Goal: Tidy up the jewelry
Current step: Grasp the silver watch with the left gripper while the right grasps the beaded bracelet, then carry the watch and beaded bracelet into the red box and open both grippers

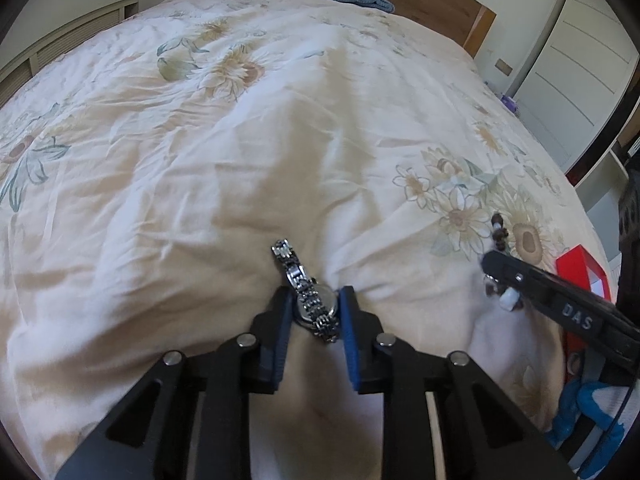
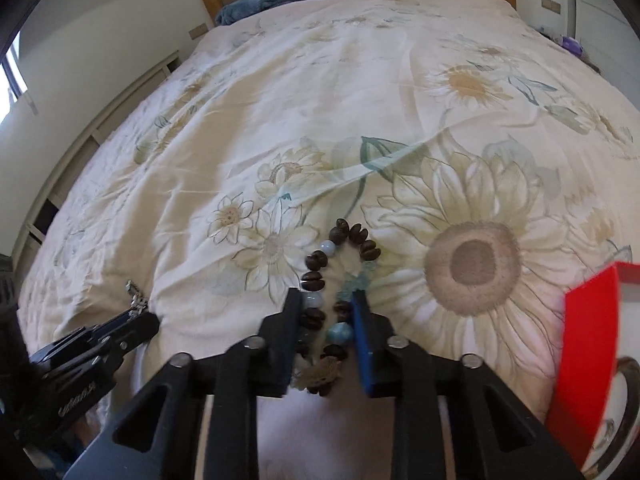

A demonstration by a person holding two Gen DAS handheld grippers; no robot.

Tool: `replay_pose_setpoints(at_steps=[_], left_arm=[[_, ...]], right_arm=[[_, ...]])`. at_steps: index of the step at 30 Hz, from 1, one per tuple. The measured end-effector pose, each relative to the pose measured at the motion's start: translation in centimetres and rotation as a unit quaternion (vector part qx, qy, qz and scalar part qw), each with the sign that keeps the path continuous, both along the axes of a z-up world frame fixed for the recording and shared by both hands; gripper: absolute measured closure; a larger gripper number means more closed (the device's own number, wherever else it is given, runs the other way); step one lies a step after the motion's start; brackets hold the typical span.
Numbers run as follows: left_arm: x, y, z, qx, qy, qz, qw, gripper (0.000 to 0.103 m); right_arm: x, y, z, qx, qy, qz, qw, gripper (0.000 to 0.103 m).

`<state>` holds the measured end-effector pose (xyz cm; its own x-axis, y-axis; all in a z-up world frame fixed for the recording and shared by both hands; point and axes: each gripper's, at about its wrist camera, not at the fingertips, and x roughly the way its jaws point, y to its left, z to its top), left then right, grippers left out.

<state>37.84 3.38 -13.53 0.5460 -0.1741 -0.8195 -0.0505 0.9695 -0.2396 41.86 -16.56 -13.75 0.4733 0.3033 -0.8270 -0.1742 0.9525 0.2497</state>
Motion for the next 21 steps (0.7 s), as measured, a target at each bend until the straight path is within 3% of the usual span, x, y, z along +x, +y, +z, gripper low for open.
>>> replay_pose_setpoints(at_steps=[4, 8, 14, 21], left_arm=[[-1.4, 0.5, 0.6, -0.018, 0.000, 0.000, 0.9998, 0.081], [-3.3, 1.0, 1.7, -0.025, 0.004, 0.004, 0.9997, 0.081], [-7.8, 1.4, 4.9, -0.027, -0.008, 0.006, 0.9996, 0.081], [-13.9, 1.3, 9.8, -0.024, -0.039, -0.002, 0.9990, 0.081]], right_arm=[[-2.2, -0.3, 1.1, 0.003, -0.003, 0.016, 1.000, 0.091], [-4.9, -0.5, 2.0, 0.012, 0.004, 0.029, 0.999, 0.091], [-10.1, -0.4, 4.4, 0.034, 0.004, 0.045, 0.998, 0.091], [-16.7, -0.6, 9.2, 0.047, -0.023, 0.057, 0.997, 0.092]])
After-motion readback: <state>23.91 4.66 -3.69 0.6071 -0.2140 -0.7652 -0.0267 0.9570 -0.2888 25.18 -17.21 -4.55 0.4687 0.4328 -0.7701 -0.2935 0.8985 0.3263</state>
